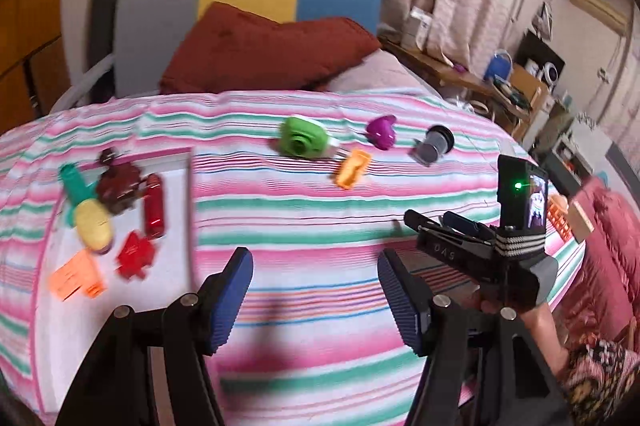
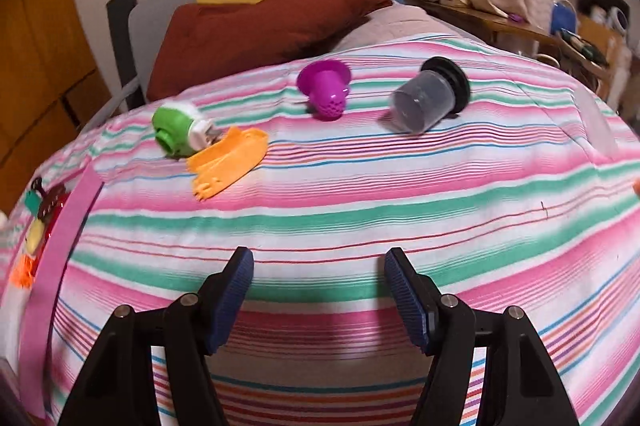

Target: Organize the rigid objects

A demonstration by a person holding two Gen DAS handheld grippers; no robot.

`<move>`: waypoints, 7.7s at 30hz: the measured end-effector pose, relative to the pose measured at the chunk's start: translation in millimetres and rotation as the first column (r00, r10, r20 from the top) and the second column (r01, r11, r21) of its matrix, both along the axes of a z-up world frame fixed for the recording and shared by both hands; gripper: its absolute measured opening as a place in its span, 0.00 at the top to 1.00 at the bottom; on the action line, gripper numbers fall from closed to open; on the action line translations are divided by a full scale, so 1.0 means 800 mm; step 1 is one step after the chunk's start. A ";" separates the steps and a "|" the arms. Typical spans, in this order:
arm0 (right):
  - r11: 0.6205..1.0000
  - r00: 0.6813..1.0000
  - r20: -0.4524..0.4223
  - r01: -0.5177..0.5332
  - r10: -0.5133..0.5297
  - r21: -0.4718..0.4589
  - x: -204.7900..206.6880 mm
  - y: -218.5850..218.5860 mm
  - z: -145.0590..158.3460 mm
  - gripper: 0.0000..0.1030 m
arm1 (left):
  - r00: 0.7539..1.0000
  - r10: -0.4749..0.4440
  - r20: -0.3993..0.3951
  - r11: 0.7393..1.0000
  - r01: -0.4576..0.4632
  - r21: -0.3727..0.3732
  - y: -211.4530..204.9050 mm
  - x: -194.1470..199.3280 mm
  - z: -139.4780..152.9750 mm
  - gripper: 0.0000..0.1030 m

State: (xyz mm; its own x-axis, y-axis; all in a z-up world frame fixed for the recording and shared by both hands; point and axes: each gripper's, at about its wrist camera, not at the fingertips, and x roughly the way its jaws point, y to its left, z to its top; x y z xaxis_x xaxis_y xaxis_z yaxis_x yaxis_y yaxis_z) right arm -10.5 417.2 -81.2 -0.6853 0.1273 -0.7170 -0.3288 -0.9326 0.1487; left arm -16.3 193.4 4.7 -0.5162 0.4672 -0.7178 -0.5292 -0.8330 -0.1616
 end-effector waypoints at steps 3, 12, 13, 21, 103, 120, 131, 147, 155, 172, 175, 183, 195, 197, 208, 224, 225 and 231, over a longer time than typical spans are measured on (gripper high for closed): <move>0.999 1.000 -0.018 0.025 -0.026 -0.029 0.006 0.007 -0.001 0.33 | 1.000 -0.010 0.008 0.999 0.011 -0.040 0.038 -0.015 -0.009 0.36; 0.990 0.994 -0.088 0.046 -0.058 -0.131 0.021 0.023 -0.003 0.33 | 0.999 0.006 0.035 0.989 0.000 -0.145 0.119 -0.064 -0.030 0.36; 0.989 0.994 -0.094 0.046 -0.060 -0.140 0.022 0.025 -0.003 0.33 | 0.999 0.003 0.032 0.989 0.002 -0.148 0.126 -0.071 -0.032 0.36; 0.972 0.983 -0.146 0.080 -0.113 -0.219 0.034 0.043 -0.007 0.33 | 0.997 -0.054 0.046 0.988 0.060 -0.143 0.161 -0.122 -0.070 0.36; 0.978 0.984 -0.028 0.180 -0.178 0.103 -0.095 0.213 0.042 0.33 | 0.994 -0.087 -0.060 0.992 0.081 -0.101 0.140 -0.112 -0.114 0.76; 0.989 0.979 -0.146 0.142 -0.145 -0.035 -0.037 0.152 0.032 0.57 | 0.995 -0.085 -0.058 0.993 0.080 -0.091 0.140 -0.113 -0.116 0.76; 0.992 0.981 -0.168 0.080 -0.095 -0.096 -0.005 0.039 0.018 0.57 | 0.999 0.035 -0.012 0.999 -0.036 -0.020 0.098 -0.118 -0.103 0.76; 0.994 0.985 -0.154 0.064 -0.078 -0.091 -0.003 0.029 0.015 0.56 | 0.999 0.013 0.046 0.999 -0.011 -0.031 0.060 -0.055 -0.103 0.70; 0.996 0.987 -0.144 0.060 -0.070 -0.073 -0.002 0.025 0.014 0.56 | 0.995 0.029 0.098 0.999 -0.027 -0.024 0.064 -0.070 -0.100 0.75; 0.997 0.991 -0.122 0.054 -0.061 -0.055 -0.007 0.019 0.013 0.55 | 0.991 0.103 -0.086 0.991 -0.095 0.098 -0.056 0.000 -0.022 0.75; 0.997 0.991 -0.119 0.054 -0.060 -0.048 -0.007 0.018 0.012 0.55 | 0.983 0.153 -0.097 0.983 -0.141 0.120 -0.086 0.007 -0.013 0.75; 0.998 0.992 -0.111 0.051 -0.055 -0.038 -0.008 0.016 0.012 0.54 | 0.932 0.337 -0.130 0.934 -0.314 0.168 -0.188 0.012 0.030 0.75; 0.996 0.992 -0.104 0.063 -0.069 -0.063 -0.006 0.019 0.009 0.55 | 0.874 0.481 -0.070 0.873 -0.469 0.136 -0.282 0.003 0.010 0.75; 0.996 0.992 -0.104 0.059 -0.065 -0.064 -0.004 0.017 0.010 0.55 | 0.884 0.466 -0.028 0.880 -0.460 0.122 -0.278 0.001 -0.009 0.75; 0.998 0.993 -0.119 -0.021 0.014 -0.058 0.004 -0.018 0.022 0.55 | 0.910 0.415 0.014 0.909 -0.415 0.029 -0.253 -0.008 -0.057 0.75; 0.940 0.930 -0.185 -0.334 0.317 -0.074 0.006 -0.161 0.063 0.55 | 0.888 0.459 0.029 0.888 -0.460 0.021 -0.273 -0.012 -0.073 0.69; 0.933 0.923 -0.191 -0.354 0.335 -0.072 0.007 -0.169 0.065 0.55 | 0.885 0.466 0.029 0.884 -0.466 0.023 -0.275 -0.010 -0.073 0.69; 0.886 0.878 -0.209 -0.455 0.430 -0.088 0.010 -0.218 0.077 0.55 | 0.873 0.487 0.036 0.872 -0.488 0.045 -0.281 -0.002 -0.075 0.68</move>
